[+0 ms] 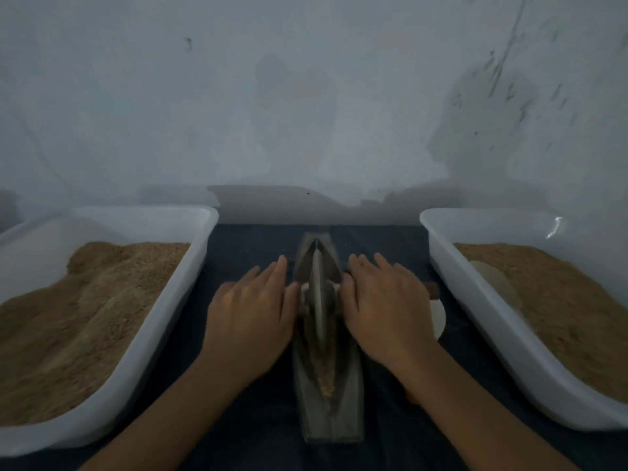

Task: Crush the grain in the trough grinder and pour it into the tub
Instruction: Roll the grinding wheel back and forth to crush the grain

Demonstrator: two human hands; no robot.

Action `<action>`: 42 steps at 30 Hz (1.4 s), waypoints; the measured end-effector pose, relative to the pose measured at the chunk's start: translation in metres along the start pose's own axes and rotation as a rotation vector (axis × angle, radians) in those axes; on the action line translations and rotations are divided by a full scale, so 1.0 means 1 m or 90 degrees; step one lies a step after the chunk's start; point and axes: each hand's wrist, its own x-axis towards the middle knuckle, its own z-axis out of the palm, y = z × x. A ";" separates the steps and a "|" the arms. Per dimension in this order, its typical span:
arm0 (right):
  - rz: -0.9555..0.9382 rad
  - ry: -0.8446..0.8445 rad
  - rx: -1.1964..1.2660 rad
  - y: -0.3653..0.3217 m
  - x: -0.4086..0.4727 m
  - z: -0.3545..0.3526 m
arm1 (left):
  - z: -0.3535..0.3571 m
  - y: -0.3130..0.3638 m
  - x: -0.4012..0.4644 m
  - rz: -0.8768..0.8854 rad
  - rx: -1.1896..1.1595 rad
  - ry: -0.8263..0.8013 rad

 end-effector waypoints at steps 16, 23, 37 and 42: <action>0.114 -0.179 0.008 0.012 0.084 0.023 | 0.024 0.003 0.096 -0.076 0.039 -0.129; -0.033 0.006 0.025 0.000 -0.028 -0.013 | -0.006 -0.002 -0.031 0.007 -0.028 -0.025; 0.130 -0.150 0.026 0.005 0.088 0.018 | 0.022 0.002 0.097 -0.099 0.047 -0.093; 0.003 -0.036 0.050 0.005 0.002 0.003 | -0.001 0.001 0.009 0.019 -0.028 -0.016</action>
